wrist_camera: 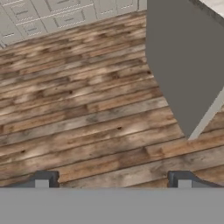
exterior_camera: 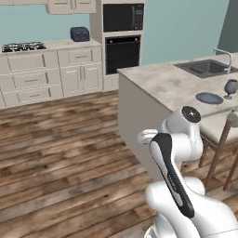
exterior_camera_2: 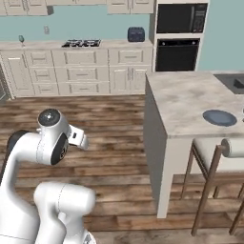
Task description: Retrieve the wine glasses from the counter and place one next to each plate.
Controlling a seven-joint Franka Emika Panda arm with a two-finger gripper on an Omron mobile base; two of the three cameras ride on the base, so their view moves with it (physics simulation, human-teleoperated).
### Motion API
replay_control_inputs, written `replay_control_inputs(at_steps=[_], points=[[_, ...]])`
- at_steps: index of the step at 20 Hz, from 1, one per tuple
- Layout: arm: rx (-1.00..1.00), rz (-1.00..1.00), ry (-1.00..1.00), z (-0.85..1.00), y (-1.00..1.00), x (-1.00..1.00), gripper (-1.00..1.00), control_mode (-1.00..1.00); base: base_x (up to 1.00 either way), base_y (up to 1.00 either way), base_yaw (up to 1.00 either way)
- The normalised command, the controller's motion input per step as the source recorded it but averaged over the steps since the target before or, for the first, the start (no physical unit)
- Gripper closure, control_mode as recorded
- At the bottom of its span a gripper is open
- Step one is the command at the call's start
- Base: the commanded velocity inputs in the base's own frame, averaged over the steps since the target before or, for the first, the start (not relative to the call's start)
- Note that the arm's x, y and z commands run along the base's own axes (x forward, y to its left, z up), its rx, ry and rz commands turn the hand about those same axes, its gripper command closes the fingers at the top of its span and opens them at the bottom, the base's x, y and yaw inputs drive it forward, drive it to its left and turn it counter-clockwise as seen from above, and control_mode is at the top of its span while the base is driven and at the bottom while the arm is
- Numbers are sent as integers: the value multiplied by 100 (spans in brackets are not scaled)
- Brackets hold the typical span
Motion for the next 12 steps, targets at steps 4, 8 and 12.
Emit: replay_control_inputs(at_steps=[4,8,12], points=[[0,0,0,0,0,0,-100,100,87,100,0],[0,0,0,0,0,0,-100,100,100,100,0],[0,0,0,0,0,0,-100,100,100,100,0]])
